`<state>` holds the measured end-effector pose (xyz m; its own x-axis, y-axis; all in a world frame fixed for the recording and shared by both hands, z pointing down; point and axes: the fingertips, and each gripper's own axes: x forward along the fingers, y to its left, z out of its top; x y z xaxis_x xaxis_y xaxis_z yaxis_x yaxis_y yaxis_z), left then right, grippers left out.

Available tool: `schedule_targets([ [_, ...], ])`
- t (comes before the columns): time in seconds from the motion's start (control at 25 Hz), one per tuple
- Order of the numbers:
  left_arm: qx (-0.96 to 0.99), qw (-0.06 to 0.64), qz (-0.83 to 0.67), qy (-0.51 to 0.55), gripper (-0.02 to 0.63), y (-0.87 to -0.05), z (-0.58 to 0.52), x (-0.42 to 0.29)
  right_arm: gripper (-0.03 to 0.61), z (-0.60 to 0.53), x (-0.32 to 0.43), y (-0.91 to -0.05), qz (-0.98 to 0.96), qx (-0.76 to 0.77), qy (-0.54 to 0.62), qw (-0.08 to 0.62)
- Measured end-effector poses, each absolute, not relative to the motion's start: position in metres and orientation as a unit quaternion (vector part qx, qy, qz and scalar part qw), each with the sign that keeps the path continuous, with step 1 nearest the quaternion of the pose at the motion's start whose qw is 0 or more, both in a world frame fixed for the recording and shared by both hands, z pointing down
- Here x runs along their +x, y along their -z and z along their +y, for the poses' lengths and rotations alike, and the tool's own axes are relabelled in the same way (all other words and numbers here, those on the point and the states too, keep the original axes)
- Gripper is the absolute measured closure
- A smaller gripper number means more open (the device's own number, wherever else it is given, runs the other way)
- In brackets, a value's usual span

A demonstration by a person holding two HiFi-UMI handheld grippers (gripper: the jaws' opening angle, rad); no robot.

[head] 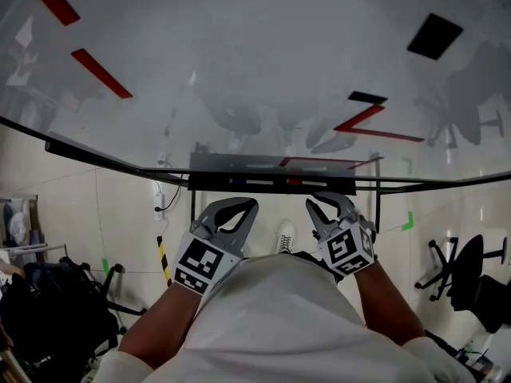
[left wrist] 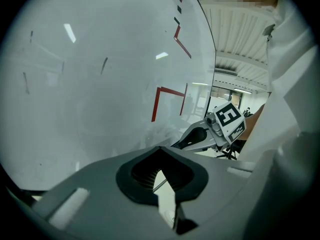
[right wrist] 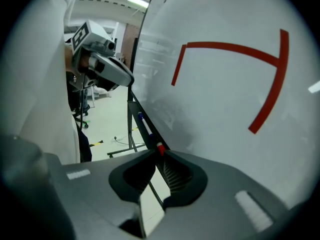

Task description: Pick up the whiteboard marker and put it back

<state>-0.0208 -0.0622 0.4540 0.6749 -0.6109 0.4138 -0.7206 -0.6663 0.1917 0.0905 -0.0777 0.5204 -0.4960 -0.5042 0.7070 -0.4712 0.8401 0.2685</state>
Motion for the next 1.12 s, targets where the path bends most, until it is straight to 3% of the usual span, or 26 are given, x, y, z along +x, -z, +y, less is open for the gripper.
schedule_targets([
  [0.72, 0.894, 0.177, -0.379, -0.159, 0.597, -0.455, -0.062, -0.024, 0.532, -0.096, 0.094, -0.555, -0.807, 0.228, 0.152, 0.523],
  [1.12, 0.893, 0.179, -0.382, -0.155, 0.597, -0.453, -0.061, -0.027, 0.532, -0.103, 0.095, -0.565, -0.801, 0.215, 0.152, 0.538],
])
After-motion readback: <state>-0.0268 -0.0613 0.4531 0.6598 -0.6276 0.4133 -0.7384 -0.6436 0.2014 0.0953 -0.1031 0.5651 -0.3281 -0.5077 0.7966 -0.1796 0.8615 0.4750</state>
